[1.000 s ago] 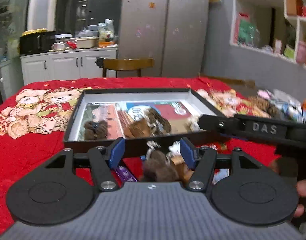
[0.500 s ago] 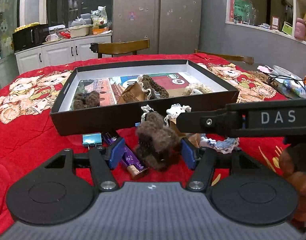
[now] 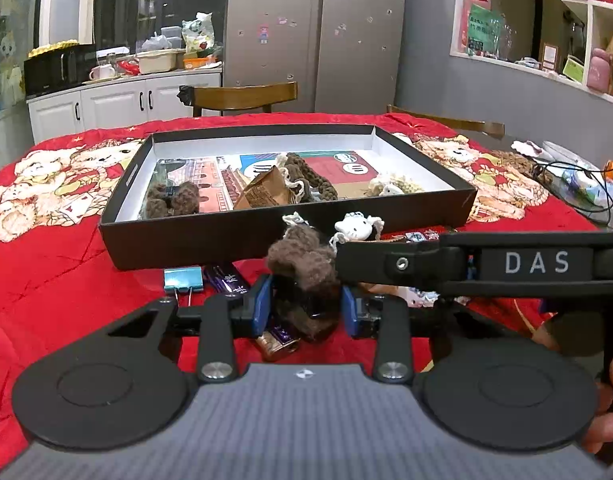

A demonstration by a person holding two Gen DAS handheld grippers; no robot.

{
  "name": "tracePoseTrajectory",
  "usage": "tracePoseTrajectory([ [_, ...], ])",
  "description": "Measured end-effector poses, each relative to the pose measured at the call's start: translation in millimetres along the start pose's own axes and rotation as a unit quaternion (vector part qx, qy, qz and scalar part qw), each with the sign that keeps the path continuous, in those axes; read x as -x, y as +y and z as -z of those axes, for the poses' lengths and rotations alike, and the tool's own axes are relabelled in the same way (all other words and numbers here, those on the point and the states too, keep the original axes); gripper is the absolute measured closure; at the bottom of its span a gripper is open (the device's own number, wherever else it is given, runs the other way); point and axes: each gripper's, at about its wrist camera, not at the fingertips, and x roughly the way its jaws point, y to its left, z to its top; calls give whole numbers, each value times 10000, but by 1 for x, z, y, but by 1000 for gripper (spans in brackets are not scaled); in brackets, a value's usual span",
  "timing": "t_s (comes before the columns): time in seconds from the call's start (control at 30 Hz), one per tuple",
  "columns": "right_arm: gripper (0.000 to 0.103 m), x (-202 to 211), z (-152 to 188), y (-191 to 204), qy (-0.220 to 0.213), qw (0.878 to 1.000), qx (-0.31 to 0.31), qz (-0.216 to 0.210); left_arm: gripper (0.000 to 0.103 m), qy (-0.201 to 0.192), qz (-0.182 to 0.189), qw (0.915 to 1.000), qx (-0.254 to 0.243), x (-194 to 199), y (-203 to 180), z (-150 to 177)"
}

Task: Organize objects
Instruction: 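Grasp the brown pom-pom with the left gripper while the right grasps the paper cone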

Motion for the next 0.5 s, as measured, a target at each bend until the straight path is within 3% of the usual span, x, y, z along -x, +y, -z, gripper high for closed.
tracePoseTrajectory([
  [0.17,36,0,0,2,-14,9999,83,73,61,75,57,9999,-50,-4,-1,0],
  [0.33,41,-1,0,3,-33,9998,150,104,61,220,227,9991,289,-11,10,-1],
  [0.5,49,-1,0,1,-31,9999,128,92,62,211,170,9994,233,-11,7,-1],
])
